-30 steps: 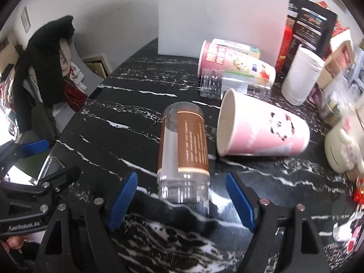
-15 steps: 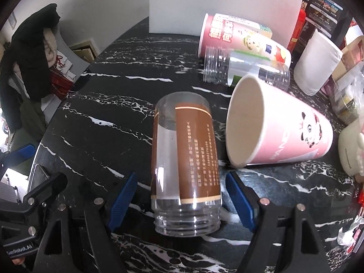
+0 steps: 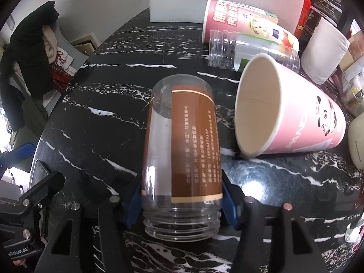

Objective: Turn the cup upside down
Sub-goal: 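Close the right gripper around the middle of the jar, then lift the jar off the table with the right gripper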

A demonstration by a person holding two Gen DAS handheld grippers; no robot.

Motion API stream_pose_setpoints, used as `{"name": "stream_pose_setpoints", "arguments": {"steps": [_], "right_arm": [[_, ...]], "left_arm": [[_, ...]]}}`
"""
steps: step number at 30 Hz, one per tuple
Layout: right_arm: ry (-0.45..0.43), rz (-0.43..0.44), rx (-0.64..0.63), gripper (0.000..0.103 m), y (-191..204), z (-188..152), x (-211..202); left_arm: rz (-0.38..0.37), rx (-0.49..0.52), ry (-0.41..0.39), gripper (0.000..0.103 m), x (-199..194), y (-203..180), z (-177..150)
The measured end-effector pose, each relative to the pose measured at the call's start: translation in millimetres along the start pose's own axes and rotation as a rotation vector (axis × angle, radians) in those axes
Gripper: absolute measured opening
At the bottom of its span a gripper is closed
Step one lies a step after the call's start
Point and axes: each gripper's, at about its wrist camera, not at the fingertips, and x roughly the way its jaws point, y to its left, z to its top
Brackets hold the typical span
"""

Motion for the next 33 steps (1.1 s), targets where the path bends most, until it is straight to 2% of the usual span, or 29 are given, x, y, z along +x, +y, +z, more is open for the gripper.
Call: {"name": "stream_pose_setpoints", "arguments": {"steps": [8, 20, 33], "right_arm": [[-0.046, 0.001, -0.010, 0.060, 1.5, -19.0, -30.0], [-0.098, -0.023, 0.029, 0.060, -7.3, -82.6, -81.5], [-0.088, -0.024, 0.088, 0.060, -18.9, -128.2, -80.7]], "left_arm": [[-0.007, 0.009, -0.023, 0.085, -20.6, -5.6, -13.7], [-0.025, 0.037, -0.043, 0.085, -55.0, -28.0, -50.4], [-0.038, 0.071, -0.021, 0.085, -64.2, -51.1, -75.5]]}}
